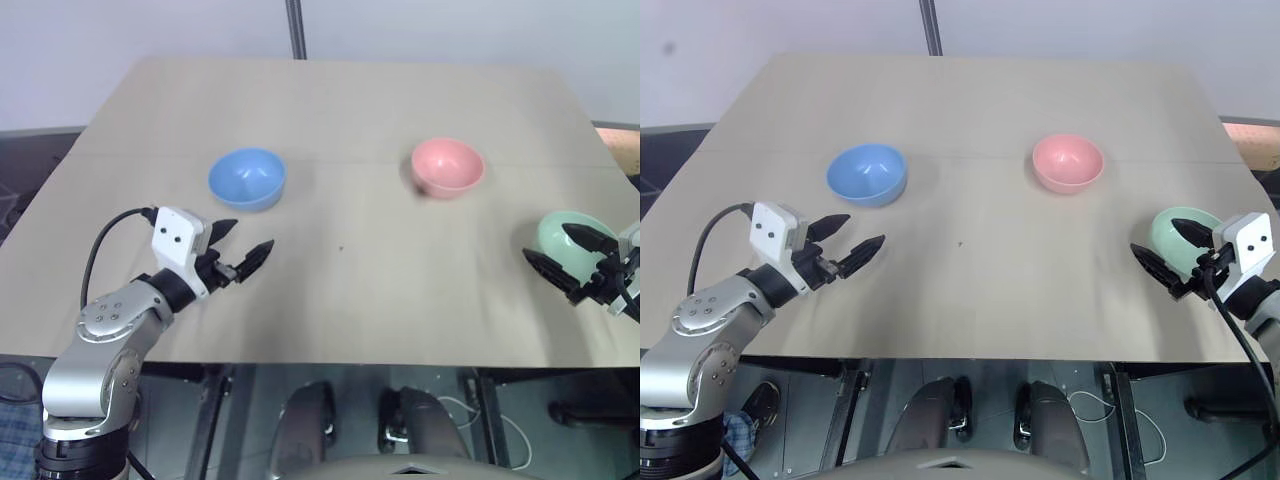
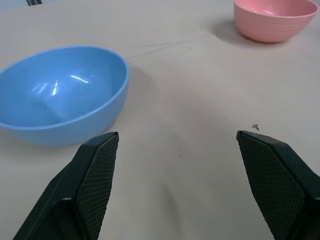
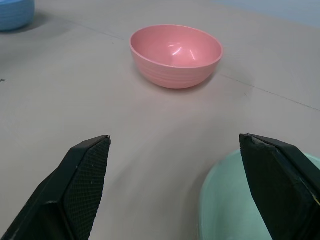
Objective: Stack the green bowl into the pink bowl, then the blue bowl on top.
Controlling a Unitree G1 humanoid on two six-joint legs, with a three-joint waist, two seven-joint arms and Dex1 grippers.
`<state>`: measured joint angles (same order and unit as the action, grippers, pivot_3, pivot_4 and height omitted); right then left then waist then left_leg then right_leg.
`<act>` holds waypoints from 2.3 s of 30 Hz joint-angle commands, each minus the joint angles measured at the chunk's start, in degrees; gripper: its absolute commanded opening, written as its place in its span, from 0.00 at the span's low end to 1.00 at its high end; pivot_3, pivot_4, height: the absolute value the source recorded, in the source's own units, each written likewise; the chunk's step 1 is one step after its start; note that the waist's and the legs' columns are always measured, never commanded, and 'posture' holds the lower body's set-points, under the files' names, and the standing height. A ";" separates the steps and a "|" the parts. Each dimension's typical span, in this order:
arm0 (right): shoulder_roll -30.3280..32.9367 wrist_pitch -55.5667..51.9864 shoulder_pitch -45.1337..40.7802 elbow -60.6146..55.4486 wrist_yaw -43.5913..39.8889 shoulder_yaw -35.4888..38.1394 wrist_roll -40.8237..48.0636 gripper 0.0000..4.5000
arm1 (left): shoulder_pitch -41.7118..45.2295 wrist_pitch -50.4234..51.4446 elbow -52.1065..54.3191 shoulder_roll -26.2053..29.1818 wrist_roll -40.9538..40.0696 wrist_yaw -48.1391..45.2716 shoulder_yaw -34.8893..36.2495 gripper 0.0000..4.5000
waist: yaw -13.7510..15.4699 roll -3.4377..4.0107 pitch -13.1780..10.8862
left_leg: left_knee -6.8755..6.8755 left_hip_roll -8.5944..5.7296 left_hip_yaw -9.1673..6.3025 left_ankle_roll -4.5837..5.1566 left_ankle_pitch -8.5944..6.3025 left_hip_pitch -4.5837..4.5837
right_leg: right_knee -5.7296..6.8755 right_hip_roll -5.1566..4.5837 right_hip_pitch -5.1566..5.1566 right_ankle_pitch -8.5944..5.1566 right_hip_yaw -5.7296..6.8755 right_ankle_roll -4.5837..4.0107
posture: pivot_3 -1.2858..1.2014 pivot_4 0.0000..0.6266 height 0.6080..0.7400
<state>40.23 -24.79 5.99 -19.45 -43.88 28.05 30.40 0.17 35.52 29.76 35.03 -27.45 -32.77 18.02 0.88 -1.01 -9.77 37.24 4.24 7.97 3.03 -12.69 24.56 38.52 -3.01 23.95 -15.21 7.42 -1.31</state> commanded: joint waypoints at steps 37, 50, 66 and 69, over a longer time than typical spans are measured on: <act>2.55 -15.89 -31.01 1.35 11.18 -28.50 -13.00 1.00 | -1.46 2.63 4.99 6.41 -19.69 -9.10 3.81 0.89 | -0.14 0.02 0.00 | 0.18 0.00 0.10 -0.09 0.06 -0.17 | 0.31 0.01 -0.05 0.00 -0.12 -0.02 | 0.52 0.24 1.00; 1.19 -9.61 -55.33 27.30 0.92 -50.96 -31.03 1.00 | 0.83 1.18 5.85 8.06 -26.17 -11.04 8.75 0.89 | -0.53 0.01 -0.02 | 0.25 -0.03 0.10 -0.27 0.18 -0.03 | 0.33 -0.04 0.04 0.02 -0.08 -0.05 | 0.52 0.24 1.00; -12.64 11.37 -72.66 59.90 -5.89 -58.38 -45.96 0.56 | 3.04 0.54 5.99 8.88 -26.83 -9.22 6.27 0.89 | -1.80 0.04 -0.04 | 0.25 -0.01 0.12 -0.33 0.22 -0.06 | 0.38 -0.03 0.03 0.15 -0.09 -0.27 | 0.52 0.24 1.00; -14.23 12.63 -73.65 61.09 -6.58 -57.63 -46.76 0.23 | 3.57 0.77 5.94 8.86 -27.18 -8.85 6.27 0.89 | -1.79 0.04 -0.04 | 0.25 0.00 0.12 -0.36 0.23 -0.07 | 0.42 -0.03 0.04 0.16 -0.09 -0.28 | 0.52 0.24 1.00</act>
<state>25.79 -13.55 -65.53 41.87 -50.05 -31.05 -15.73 3.34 37.10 34.33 43.17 -54.17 -41.96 23.99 -0.91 -0.96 -9.81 37.49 4.24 8.09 2.67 -12.45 24.49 38.93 -3.03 23.98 -15.06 7.33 -1.59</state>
